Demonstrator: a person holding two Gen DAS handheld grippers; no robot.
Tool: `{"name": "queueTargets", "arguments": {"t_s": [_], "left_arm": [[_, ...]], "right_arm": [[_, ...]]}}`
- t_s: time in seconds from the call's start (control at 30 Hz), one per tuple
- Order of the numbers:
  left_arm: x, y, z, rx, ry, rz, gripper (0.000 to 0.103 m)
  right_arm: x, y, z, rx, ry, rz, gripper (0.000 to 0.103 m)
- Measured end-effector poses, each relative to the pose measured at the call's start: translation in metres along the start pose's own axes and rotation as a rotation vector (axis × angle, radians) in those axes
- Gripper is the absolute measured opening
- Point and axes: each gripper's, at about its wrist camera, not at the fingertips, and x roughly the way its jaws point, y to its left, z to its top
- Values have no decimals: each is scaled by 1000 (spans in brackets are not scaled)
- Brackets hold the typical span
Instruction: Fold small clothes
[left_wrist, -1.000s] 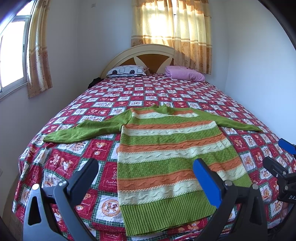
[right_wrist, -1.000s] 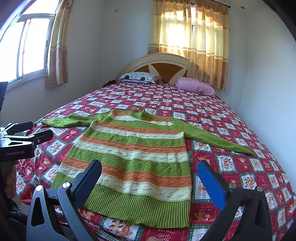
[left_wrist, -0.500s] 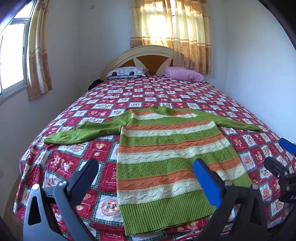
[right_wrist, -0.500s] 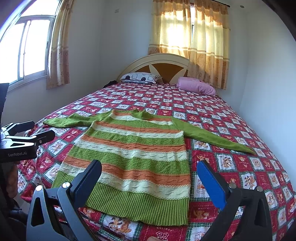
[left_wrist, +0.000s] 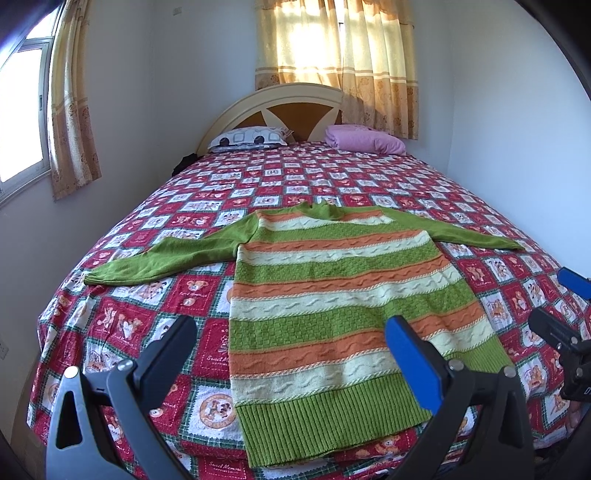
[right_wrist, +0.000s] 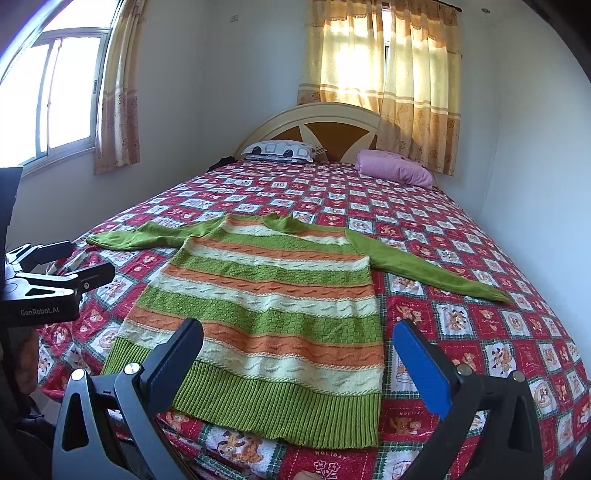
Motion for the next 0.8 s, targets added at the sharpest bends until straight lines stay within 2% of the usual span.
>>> {"name": "queueTargets", "arguments": {"t_s": [0.8], "left_arm": [[0,1,-1,2,1,5,103]], "right_arm": [[0,2,1,-2,5,6,102]]}}
